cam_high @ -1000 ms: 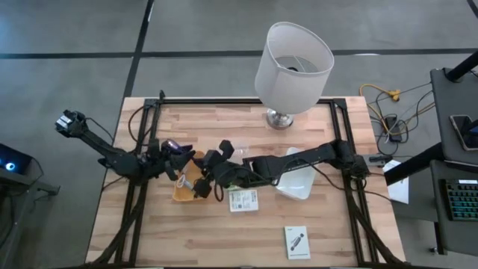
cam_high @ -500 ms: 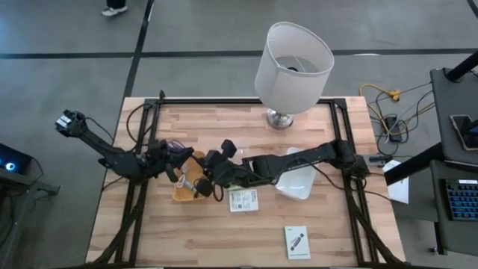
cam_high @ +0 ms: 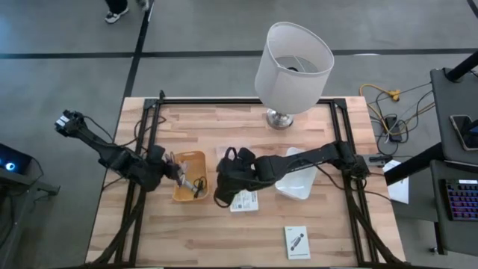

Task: Pick and place items into bin
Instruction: Put the violet charger cable into the yellow bin

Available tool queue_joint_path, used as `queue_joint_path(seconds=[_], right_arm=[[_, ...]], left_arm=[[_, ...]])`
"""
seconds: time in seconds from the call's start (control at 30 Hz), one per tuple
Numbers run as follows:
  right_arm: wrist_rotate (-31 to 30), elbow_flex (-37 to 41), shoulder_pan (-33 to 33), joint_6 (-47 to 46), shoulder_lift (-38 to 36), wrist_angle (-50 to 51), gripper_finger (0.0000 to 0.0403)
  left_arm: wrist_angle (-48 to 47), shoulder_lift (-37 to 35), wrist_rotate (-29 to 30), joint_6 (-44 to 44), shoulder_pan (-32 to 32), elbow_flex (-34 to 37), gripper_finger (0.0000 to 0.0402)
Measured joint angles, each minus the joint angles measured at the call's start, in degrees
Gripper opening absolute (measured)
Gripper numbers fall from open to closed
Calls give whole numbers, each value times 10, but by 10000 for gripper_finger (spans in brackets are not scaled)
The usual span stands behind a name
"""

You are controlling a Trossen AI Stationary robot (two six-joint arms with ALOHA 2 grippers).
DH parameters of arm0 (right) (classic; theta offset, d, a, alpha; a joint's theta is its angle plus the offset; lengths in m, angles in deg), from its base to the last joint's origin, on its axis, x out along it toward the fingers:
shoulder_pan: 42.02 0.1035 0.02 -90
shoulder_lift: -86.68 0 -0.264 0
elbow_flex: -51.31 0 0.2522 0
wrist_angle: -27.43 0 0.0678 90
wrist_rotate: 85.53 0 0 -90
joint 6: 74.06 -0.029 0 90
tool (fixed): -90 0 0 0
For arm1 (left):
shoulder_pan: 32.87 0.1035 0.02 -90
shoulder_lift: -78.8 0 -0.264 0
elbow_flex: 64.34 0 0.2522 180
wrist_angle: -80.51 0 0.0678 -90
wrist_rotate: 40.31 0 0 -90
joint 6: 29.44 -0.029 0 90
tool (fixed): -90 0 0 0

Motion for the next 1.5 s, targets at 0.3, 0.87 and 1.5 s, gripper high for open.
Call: queue_joint_path(seconds=[0.3, 0.87, 1.5], right_arm=[[-27, -3, 0, -15, 0, -61, 194], [-25, -1, 63, -57, -3, 178, 196], [-3, 36, 169, -257, -3, 332, 195]], left_arm=[[104, 32, -35, -39, 32, 29, 70], [109, 70, 96, -207, 58, -24, 197], [-149, 148, -266, -313, -10, -147, 90]])
